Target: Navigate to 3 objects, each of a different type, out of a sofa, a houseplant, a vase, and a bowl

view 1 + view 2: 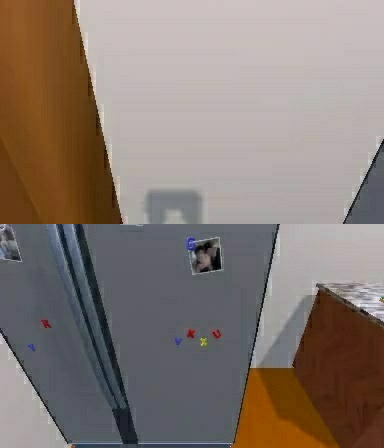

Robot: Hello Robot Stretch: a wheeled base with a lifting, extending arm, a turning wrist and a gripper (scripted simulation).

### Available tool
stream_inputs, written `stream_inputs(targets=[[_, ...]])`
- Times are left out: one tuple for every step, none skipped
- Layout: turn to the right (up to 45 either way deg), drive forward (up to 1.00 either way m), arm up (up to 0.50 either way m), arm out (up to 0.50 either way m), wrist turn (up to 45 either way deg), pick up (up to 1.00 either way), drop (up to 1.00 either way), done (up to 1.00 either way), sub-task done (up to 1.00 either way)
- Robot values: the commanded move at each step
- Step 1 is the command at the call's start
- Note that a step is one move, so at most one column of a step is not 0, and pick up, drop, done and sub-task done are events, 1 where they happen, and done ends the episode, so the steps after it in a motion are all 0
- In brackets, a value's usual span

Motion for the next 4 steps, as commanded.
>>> stream_inputs(targets=[[45.0,0.0,0.0,0.0,0.0,0.0,0.0,0.0,0.0],[45.0,0.0,0.0,0.0,0.0,0.0,0.0,0.0,0.0],[45.0,0.0,0.0,0.0,0.0,0.0,0.0,0.0,0.0],[30.0,0.0,0.0,0.0,0.0,0.0,0.0,0.0,0.0]])
